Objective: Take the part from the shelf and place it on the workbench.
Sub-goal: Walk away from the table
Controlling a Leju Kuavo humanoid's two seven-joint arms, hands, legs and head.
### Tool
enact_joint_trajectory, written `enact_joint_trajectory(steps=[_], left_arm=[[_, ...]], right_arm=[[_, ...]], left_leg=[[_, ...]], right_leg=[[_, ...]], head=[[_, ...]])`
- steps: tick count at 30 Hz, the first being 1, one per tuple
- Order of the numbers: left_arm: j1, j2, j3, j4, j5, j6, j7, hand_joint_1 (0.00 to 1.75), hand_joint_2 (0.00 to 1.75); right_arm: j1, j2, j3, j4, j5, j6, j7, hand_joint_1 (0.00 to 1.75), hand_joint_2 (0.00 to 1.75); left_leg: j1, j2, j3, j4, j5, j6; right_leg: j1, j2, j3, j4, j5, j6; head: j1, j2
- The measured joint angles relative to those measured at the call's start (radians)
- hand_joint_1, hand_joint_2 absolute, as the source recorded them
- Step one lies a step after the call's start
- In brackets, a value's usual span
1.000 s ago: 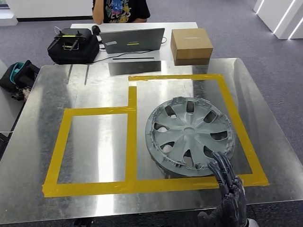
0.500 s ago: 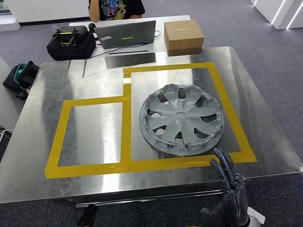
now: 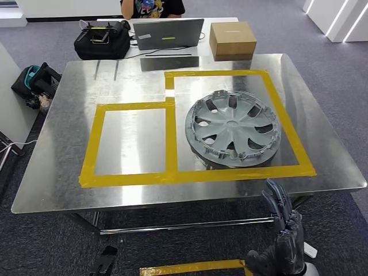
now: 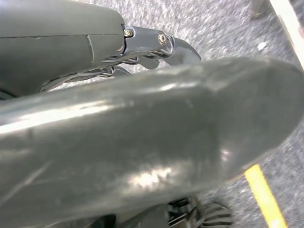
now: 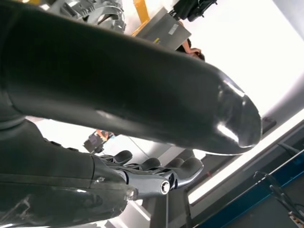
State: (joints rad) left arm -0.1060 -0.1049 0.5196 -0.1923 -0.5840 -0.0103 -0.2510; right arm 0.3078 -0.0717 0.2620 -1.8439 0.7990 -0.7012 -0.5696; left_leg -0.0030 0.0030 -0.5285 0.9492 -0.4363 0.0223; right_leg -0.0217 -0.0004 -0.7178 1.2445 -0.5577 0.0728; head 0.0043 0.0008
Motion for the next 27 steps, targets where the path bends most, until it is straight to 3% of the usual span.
enact_joint_trajectory(steps=[1, 2, 3, 4, 6, 8, 10, 11, 12, 14, 15, 16, 17, 18, 20, 22, 23, 25, 26, 27], left_arm=[[0.0, -0.001, 0.001, 0.0, 0.0, 0.0, 0.0, 0.0, 0.0], [0.001, -0.001, 0.002, 0.0, 0.0, 0.0, 0.0, 0.0, 0.0], [0.001, -0.001, 0.002, 0.0, 0.0, 0.0, 0.0, 0.0, 0.0], [0.001, -0.002, 0.003, 0.0, 0.001, 0.002, 0.0, 0.0, 0.0], [0.001, -0.002, 0.004, 0.0, 0.006, 0.005, 0.0, 0.0, 0.0], [0.004, -0.002, 0.009, 0.0, 0.011, 0.009, -0.004, 0.0, 0.0], [0.01, -0.002, 0.017, 0.0, 0.017, 0.013, -0.01, 0.0, 0.0], [0.014, -0.002, 0.02, 0.0, 0.022, 0.015, -0.014, 0.0, 0.0], [0.019, -0.002, 0.024, 0.0, 0.026, 0.017, -0.017, 0.0, 0.0], [0.025, -0.002, 0.033, 0.0, 0.037, 0.021, -0.025, 0.0, 0.0], [0.027, -0.002, 0.039, 0.0, 0.042, 0.022, -0.029, 0.0, 0.0], [0.029, -0.003, 0.044, 0.0, 0.047, 0.024, -0.034, 0.0, 0.0], [0.032, -0.004, 0.049, 0.0, 0.052, 0.025, -0.039, 0.0, 0.0], [0.036, -0.005, 0.055, 0.0, 0.057, 0.027, -0.043, 0.0, 0.0], [0.042, -0.007, 0.069, 0.0, 0.066, 0.031, -0.054, 0.0, 0.0], [0.046, -0.013, 0.084, 0.0, 0.072, 0.035, -0.062, 0.0, 0.0], [0.047, -0.015, 0.09, 0.0, 0.075, 0.037, -0.066, 0.0, 0.0], [0.051, -0.019, 0.104, 0.0, 0.079, 0.039, -0.069, 0.0, 0.0], [0.052, -0.022, 0.11, 0.0, 0.08, 0.04, -0.07, 0.0, 0.0], [0.053, -0.024, 0.115, 0.0, 0.081, 0.04, -0.07, 0.0, 0.0]], right_arm=[[0.003, 0.0, -0.003, -0.001, 0.0, 0.0, -0.001, 0.0, 0.0], [0.005, 0.0, -0.005, -0.002, 0.0, 0.0, -0.001, 0.0, 0.0], [0.007, 0.0, -0.008, -0.004, -0.003, 0.0, -0.002, 0.0, 0.0], [0.008, 0.001, -0.012, -0.008, -0.009, 0.0, -0.003, 0.0, 0.0], [0.012, 0.008, -0.032, -0.028, -0.04, -0.001, -0.008, 0.0, 0.0], [0.023, 0.018, -0.062, -0.057, -0.081, -0.002, -0.014, 0.0, 0.0], [0.046, 0.032, -0.097, -0.088, -0.116, -0.002, -0.022, 0.0, 0.0], [0.059, 0.043, -0.118, -0.107, -0.139, -0.002, -0.03, 0.0, 0.0], [0.072, 0.057, -0.142, -0.129, -0.167, -0.002, -0.041, 0.0, 0.0], [0.098, 0.099, -0.21, -0.179, -0.258, 0.003, -0.066, 0.0, 0.0], [0.109, 0.121, -0.248, -0.2, -0.31, 0.011, -0.075, 0.0, 0.0], [0.116, 0.147, -0.299, -0.217, -0.371, 0.03, -0.083, 0.0, 0.0], [0.117, 0.174, -0.361, -0.227, -0.427, 0.059, -0.087, 0.0, 0.0], [0.112, 0.201, -0.433, -0.23, -0.47, 0.096, -0.087, 0.0, 0.0], [0.078, 0.255, -0.621, -0.205, -0.513, 0.191, -0.073, 0.0, 0.0], [0.018, 0.287, -0.827, -0.123, -0.492, 0.286, -0.046, 0.0, 0.0], [-0.018, 0.294, -0.924, -0.061, -0.466, 0.322, -0.032, 0.0, 0.0], [-0.089, 0.298, -1.097, 0.095, -0.405, 0.347, -0.028, 0.0, 0.0], [-0.117, 0.297, -1.172, 0.174, -0.381, 0.345, -0.038, 0.0, 0.0], [-0.139, 0.297, -1.239, 0.246, -0.366, 0.34, -0.052, 0.0, 0.0]], left_leg=[[-0.003, 0.001, -0.016, 0.001, 0.012, 0.001], [-0.005, 0.001, -0.032, 0.002, 0.024, 0.001], [-0.007, 0.001, -0.047, 0.003, 0.035, 0.0], [-0.008, 0.001, -0.06, 0.005, 0.045, -0.002], [-0.013, 0.0, -0.08, 0.013, 0.062, -0.009], [-0.015, 0.0, -0.089, 0.018, 0.078, -0.017], [-0.013, -0.001, -0.095, 0.021, 0.084, -0.027], [-0.011, -0.001, -0.101, 0.033, 0.063, -0.035], [-0.01, -0.002, -0.112, 0.063, 0.026, -0.042], [-0.004, -0.002, -0.143, 0.179, -0.083, -0.055], [0.0, -0.002, -0.156, 0.246, -0.122, -0.06], [0.002, -0.002, -0.161, 0.296, -0.138, -0.063], [0.005, -0.002, -0.15, 0.314, -0.132, -0.065], [0.008, -0.002, -0.123, 0.295, -0.107, -0.066], [0.012, -0.003, -0.024, 0.16, -0.059, -0.069], [0.012, -0.008, 0.059, 0.025, -0.053, -0.062], [0.009, -0.011, 0.074, -0.006, -0.057, -0.055], [0.006, -0.014, 0.065, -0.018, -0.044, -0.032], [0.005, -0.015, 0.057, -0.021, -0.035, -0.021], [0.005, -0.015, 0.048, -0.025, -0.024, -0.009]], right_leg=[[0.002, 0.0, 0.0, 0.043, -0.006, -0.001], [0.004, 0.0, 0.016, 0.053, 0.009, -0.003], [0.005, 0.0, 0.052, 0.025, 0.037, -0.007], [0.007, 0.0, 0.104, -0.033, 0.06, -0.012], [0.012, -0.001, 0.222, -0.19, 0.055, -0.02], [0.016, -0.001, 0.271, -0.275, 0.029, -0.025], [0.015, -0.003, 0.256, -0.277, 0.039, -0.037], [0.014, -0.004, 0.247, -0.276, 0.048, -0.046], [0.012, -0.005, 0.236, -0.277, 0.059, -0.054], [0.01, -0.006, 0.215, -0.276, 0.081, -0.061], [0.01, -0.006, 0.202, -0.275, 0.093, -0.06], [0.01, -0.006, 0.189, -0.273, 0.104, -0.059], [0.009, -0.006, 0.172, -0.271, 0.115, -0.057], [0.007, -0.006, 0.157, -0.268, 0.124, -0.054], [0.004, -0.005, 0.132, -0.263, 0.141, -0.043], [0.004, -0.005, 0.119, -0.263, 0.159, -0.028], [0.004, -0.006, 0.116, -0.267, 0.17, -0.02], [0.001, -0.008, 0.114, -0.28, 0.189, -0.006], [0.0, -0.008, 0.107, -0.278, 0.183, -0.001], [-0.001, -0.007, 0.095, -0.258, 0.159, 0.004]], head=[[0.0, 0.0], [0.0, 0.0], [0.0, 0.0], [0.0, 0.0], [0.0, 0.0], [0.0, 0.0], [0.002, 0.0], [0.0, 0.0], [-0.002, 0.0], [-0.008, 0.0], [-0.008, 0.0], [-0.008, 0.0], [-0.008, 0.0], [-0.008, 0.0], [-0.009, 0.0], [-0.009, 0.0], [-0.009, 0.0], [-0.007, 0.0], [-0.006, 0.0], [-0.002, 0.0]])
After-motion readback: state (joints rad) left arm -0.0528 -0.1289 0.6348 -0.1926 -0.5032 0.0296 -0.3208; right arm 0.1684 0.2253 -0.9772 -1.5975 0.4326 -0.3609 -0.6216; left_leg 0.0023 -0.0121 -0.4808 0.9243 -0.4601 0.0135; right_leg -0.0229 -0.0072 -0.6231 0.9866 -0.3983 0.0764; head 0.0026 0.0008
